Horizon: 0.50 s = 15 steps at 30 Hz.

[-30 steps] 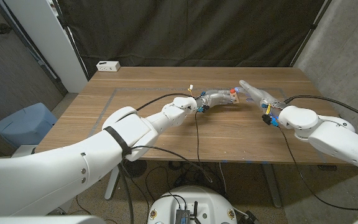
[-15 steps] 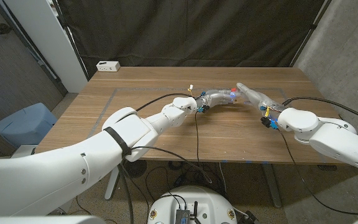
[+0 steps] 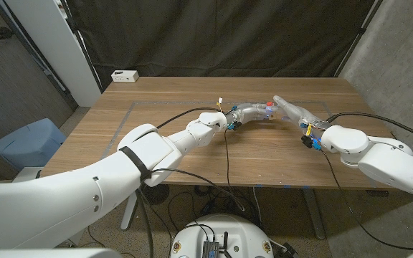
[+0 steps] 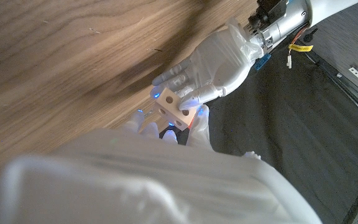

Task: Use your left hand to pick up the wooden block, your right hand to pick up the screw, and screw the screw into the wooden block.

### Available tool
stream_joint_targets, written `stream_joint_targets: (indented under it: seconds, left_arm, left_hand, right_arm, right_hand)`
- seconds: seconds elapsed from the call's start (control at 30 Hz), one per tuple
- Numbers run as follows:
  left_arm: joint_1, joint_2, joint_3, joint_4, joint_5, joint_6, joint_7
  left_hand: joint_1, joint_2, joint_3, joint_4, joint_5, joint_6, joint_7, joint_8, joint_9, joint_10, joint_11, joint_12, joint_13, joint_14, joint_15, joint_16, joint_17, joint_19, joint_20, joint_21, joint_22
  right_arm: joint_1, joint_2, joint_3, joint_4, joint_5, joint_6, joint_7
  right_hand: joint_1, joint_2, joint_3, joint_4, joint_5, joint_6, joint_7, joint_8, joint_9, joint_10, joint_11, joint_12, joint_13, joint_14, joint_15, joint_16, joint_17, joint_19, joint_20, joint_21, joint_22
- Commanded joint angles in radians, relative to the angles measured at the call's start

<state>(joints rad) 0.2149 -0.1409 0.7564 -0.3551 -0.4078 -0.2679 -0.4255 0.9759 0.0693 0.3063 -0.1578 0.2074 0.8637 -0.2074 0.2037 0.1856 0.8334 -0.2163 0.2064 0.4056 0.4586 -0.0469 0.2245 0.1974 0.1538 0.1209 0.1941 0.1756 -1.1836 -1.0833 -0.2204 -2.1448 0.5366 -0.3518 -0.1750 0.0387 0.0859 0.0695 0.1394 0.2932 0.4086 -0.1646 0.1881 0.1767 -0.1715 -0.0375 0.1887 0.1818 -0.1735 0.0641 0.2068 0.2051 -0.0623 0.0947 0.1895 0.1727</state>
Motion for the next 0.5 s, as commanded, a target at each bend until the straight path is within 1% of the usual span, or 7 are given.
stream_joint_targets:
  seconds: [0.03,0.2,0.3,0.5]
  left_arm:
    - [0.004,0.005,-0.002,-0.001,0.001,-0.016,-0.015]
    - [0.007,0.008,-0.003,-0.002,0.002,-0.030,-0.026]
    - [0.008,0.010,-0.005,-0.003,0.003,-0.041,-0.035]
    - [0.009,0.018,-0.009,-0.005,0.004,-0.067,-0.052]
  left_hand:
    - [-0.007,0.018,0.012,0.006,0.006,0.052,0.039,0.010,0.008,0.008,0.000,0.004,0.002,0.009,-0.055,0.001,0.002,0.005,-0.004,0.007,0.004]
    - [-0.010,0.018,0.011,0.008,0.006,0.052,0.036,0.010,0.008,0.008,0.000,0.003,0.002,0.009,-0.055,0.001,0.003,0.005,-0.004,0.007,0.004]
    - [-0.010,0.018,0.011,0.008,0.006,0.054,0.040,0.010,0.008,0.007,0.000,0.003,0.002,0.009,-0.055,0.001,0.003,0.005,-0.004,0.007,0.004]
    - [-0.009,0.018,0.012,0.007,0.006,0.054,0.038,0.010,0.008,0.007,0.000,0.003,0.002,0.009,-0.055,0.001,0.003,0.005,-0.003,0.007,0.004]
  right_arm:
    - [-0.035,-0.005,0.034,-0.014,0.005,0.010,-0.027]
    - [-0.046,-0.005,0.046,-0.017,0.002,0.017,-0.031]
    - [-0.049,-0.002,0.051,-0.019,0.001,0.017,-0.035]
    - [-0.046,0.005,0.055,-0.022,-0.007,0.018,-0.041]
  right_hand:
    - [0.013,0.026,0.006,0.003,0.008,-0.001,-0.001,-0.001,0.000,-0.037,0.007,0.006,0.001,-0.112,0.005,0.002,-0.001,0.004,0.000,0.003,-0.001]
    - [0.013,0.026,0.007,0.003,0.008,0.000,-0.001,0.000,0.000,-0.035,0.009,0.006,0.001,-0.110,0.007,0.003,-0.001,0.005,0.000,0.003,-0.001]
    - [0.013,0.026,0.007,0.003,0.008,0.000,-0.001,0.000,0.000,-0.032,0.010,0.007,0.001,-0.108,0.008,0.003,-0.001,0.005,0.001,0.003,-0.001]
    - [0.014,0.025,0.007,0.002,0.008,0.000,-0.001,-0.001,0.000,-0.029,0.011,0.008,0.001,-0.106,0.008,0.003,-0.001,0.007,0.001,0.004,-0.001]
